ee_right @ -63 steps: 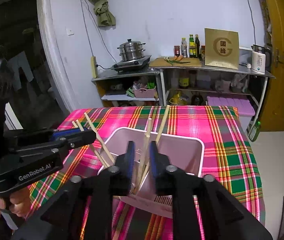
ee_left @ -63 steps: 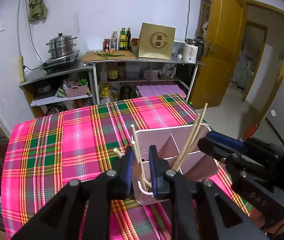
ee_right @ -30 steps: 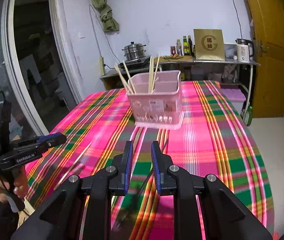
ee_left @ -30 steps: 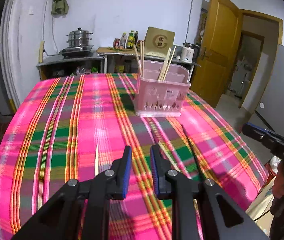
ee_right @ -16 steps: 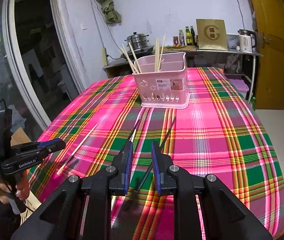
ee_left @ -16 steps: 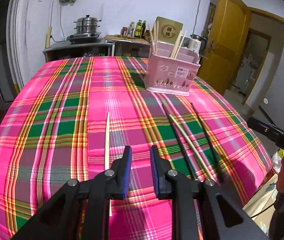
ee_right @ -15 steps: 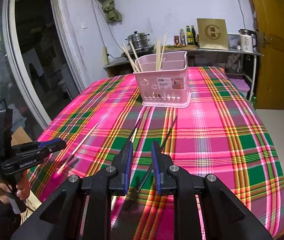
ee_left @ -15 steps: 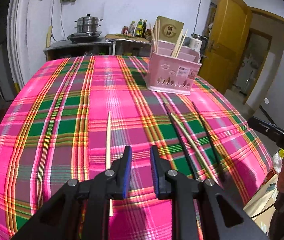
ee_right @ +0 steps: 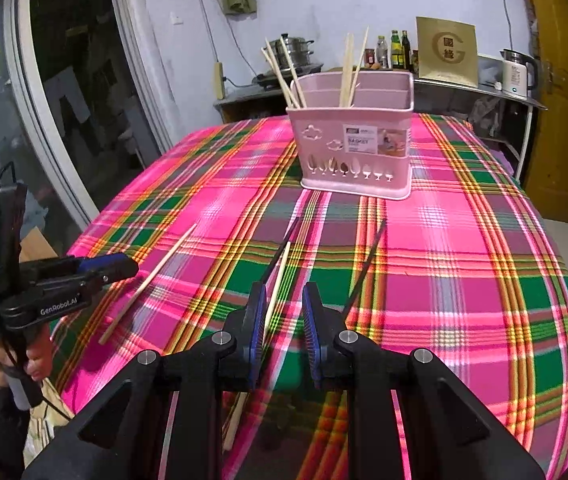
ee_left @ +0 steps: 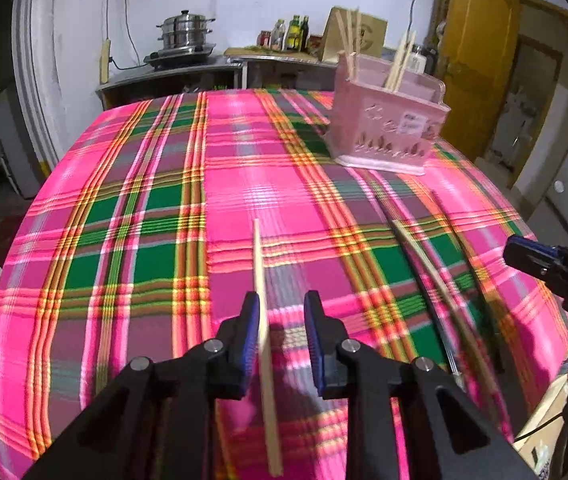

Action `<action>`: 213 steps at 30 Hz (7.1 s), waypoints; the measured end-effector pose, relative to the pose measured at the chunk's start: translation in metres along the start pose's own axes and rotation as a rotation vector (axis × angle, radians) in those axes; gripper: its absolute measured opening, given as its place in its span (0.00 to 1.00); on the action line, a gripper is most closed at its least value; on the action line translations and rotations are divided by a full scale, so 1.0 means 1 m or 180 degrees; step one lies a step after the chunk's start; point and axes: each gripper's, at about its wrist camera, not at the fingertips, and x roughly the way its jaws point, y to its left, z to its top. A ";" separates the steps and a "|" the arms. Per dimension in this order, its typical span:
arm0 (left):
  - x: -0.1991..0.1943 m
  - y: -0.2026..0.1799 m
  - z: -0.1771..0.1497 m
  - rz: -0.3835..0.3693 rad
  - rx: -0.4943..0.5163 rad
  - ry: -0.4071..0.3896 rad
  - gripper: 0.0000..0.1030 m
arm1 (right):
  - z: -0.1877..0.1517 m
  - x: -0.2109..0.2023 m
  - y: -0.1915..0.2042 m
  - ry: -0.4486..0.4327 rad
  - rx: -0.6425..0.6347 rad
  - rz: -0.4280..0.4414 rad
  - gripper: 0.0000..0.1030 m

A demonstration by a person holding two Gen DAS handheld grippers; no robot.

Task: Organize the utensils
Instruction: 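Move both open grippers back down to the chopsticks on the cloth, then grasp a wooden chopstick with the left gripper while the right gripper grasps another, then lift both held chopsticks and carry them over the pink basket, then lower the chopsticks into the basket and open both grippers, then move both open grippers back down toward the remaining chopsticks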

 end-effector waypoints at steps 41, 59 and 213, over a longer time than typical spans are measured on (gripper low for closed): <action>0.079 0.001 0.046 0.0101 0.0204 0.0453 0.23 | 0.035 0.109 0.011 0.0761 -0.0361 -0.0299 0.16; 0.086 -0.004 0.056 0.0034 0.0274 0.0578 0.06 | 0.042 0.115 0.013 0.0815 -0.0346 -0.0231 0.06; -0.038 -0.060 0.138 -0.0539 0.0240 -0.0682 0.21 | 0.113 -0.037 -0.046 -0.0720 0.0046 -0.0174 0.24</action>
